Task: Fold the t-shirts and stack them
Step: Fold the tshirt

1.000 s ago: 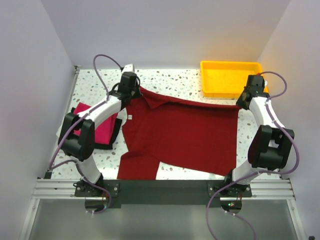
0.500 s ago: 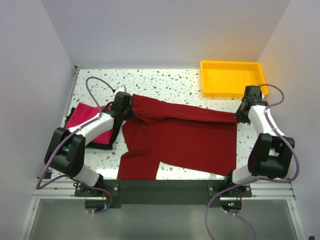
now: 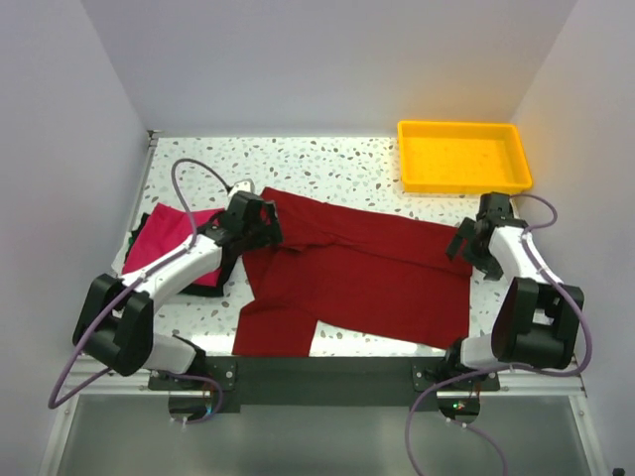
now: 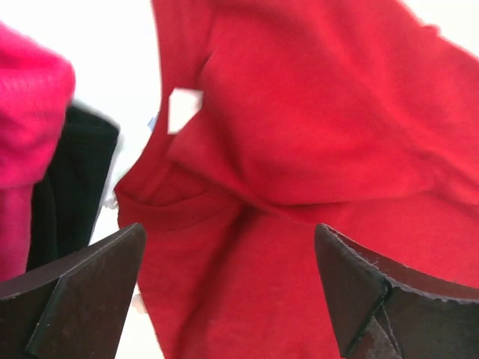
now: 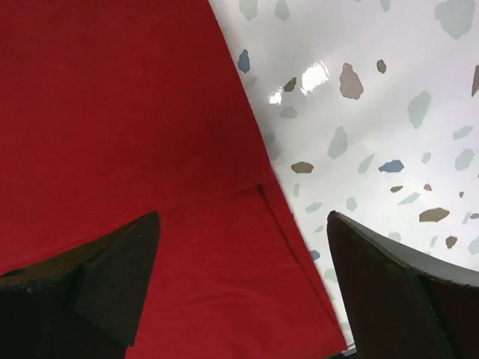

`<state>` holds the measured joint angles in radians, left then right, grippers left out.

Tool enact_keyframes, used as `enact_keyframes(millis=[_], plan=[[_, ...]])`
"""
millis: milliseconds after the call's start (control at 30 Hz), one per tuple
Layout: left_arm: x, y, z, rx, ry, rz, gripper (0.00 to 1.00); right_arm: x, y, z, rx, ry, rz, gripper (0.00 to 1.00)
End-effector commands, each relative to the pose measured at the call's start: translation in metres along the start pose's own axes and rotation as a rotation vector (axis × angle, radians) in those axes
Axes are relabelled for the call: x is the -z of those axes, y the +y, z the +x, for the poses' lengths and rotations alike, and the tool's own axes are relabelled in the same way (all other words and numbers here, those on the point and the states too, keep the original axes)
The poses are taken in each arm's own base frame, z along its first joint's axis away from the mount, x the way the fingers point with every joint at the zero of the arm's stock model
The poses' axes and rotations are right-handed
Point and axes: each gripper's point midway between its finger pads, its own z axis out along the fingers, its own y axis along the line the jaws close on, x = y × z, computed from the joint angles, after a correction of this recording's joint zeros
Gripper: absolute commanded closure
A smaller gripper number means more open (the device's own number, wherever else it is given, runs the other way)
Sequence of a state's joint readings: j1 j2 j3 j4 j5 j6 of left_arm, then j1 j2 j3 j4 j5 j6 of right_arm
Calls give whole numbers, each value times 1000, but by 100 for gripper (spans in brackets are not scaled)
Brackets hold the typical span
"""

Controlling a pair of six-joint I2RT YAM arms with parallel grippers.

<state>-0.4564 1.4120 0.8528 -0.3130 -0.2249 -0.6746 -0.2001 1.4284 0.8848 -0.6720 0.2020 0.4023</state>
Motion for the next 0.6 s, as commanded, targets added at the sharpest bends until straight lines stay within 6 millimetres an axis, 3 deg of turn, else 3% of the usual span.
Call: enact_keyframes(millis=[0,167,300,367,433,467,533,567], plan=[[32,-27,-61,-13,-184,62,0,38,9,-34,-28,-126,-77,1],[30,-57,-98,-32,-248,119,0,57,43,-62,-8,-211,-263,1],[-17,-81,-100,-94,-205,155,0,43,70,-76,7,-211,-362,1],[-48,-85,-99,-101,-172,137,0,28,81,-81,12,-194,-386,1],[-64,-92,-103,-105,-157,144,0,10,86,-80,31,-166,-381,1],[-84,-88,-92,-117,-121,119,0,4,87,-82,41,-165,-377,1],[-96,-87,-96,-115,-129,100,0,-15,86,-79,58,-134,-340,1],[-108,-81,-88,-116,-102,80,0,-21,84,-80,57,-133,-321,1]])
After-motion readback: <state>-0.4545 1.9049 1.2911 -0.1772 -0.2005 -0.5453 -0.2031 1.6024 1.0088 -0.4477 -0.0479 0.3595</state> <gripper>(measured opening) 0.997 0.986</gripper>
